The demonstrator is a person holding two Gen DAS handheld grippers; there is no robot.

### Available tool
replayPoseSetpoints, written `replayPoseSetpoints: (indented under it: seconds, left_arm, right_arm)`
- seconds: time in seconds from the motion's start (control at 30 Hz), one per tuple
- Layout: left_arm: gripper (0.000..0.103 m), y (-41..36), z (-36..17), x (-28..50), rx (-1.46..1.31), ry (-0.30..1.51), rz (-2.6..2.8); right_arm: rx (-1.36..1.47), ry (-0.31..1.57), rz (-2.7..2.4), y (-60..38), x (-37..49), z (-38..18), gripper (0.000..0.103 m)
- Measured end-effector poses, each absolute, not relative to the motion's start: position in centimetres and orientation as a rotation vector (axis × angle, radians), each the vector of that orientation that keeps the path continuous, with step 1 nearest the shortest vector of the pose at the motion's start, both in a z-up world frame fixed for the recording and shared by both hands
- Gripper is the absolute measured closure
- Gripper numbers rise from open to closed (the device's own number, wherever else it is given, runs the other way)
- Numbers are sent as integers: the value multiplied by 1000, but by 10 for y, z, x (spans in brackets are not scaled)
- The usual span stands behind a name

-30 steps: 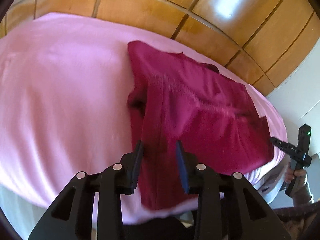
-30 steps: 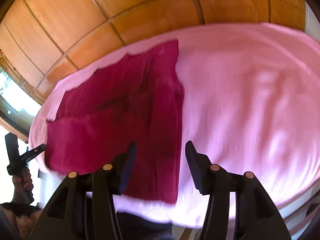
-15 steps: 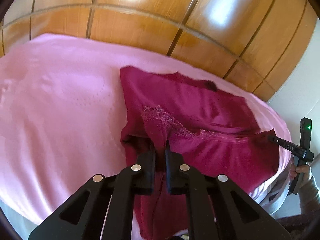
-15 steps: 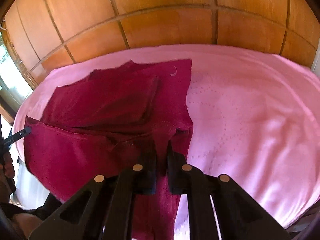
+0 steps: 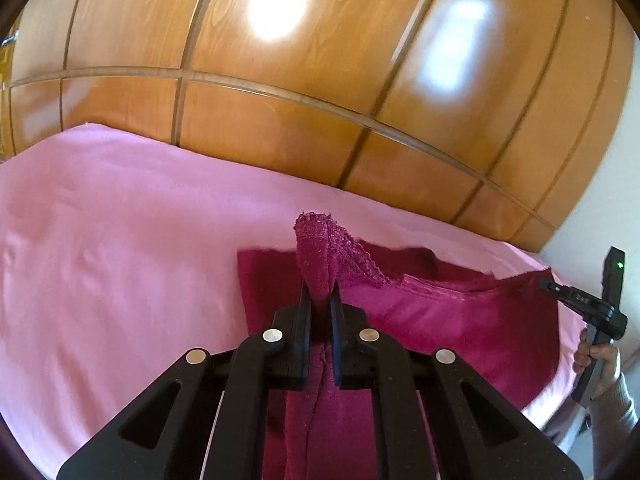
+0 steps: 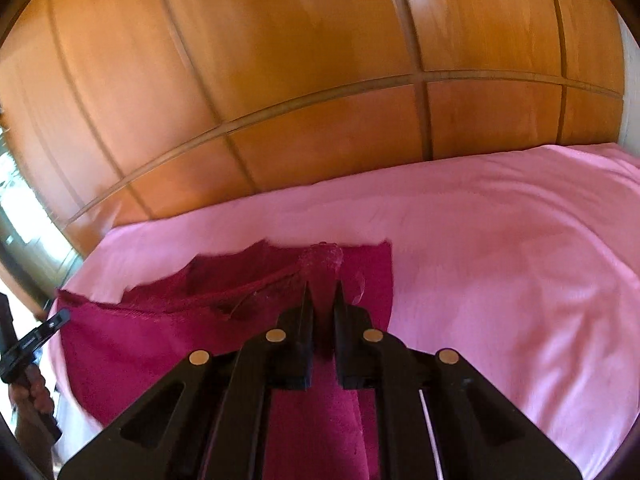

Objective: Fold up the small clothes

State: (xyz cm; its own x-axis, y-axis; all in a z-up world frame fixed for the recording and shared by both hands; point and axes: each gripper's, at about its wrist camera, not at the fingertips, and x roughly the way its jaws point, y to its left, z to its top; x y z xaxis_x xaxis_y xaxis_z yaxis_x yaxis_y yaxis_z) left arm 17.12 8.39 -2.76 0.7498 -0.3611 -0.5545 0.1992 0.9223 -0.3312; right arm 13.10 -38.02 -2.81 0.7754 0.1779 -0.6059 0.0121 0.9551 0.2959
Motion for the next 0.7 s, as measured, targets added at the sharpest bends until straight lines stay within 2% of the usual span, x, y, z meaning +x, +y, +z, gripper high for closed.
replayPoseSetpoints:
  seconds: [0.27, 0.43, 0.57, 0.67, 0.7]
  left_arm:
    - [96, 72, -51, 258, -243, 742, -217]
    - [96, 66, -81, 295, -210, 816, -137]
    - [96, 60, -110, 314, -163, 885, -88]
    - [96, 55, -109, 316, -138, 898, -70]
    - [92, 56, -106, 314, -139, 898, -70]
  right_arm:
    - [312, 713, -22, -388, 210, -50, 96]
    - [281, 795, -107, -394, 254, -85, 96]
    - [245, 855, -141, -394, 271, -112, 96]
    - [248, 859, -137, -396, 272, -111, 93]
    - [253, 857, -128, -397, 268, -109, 91]
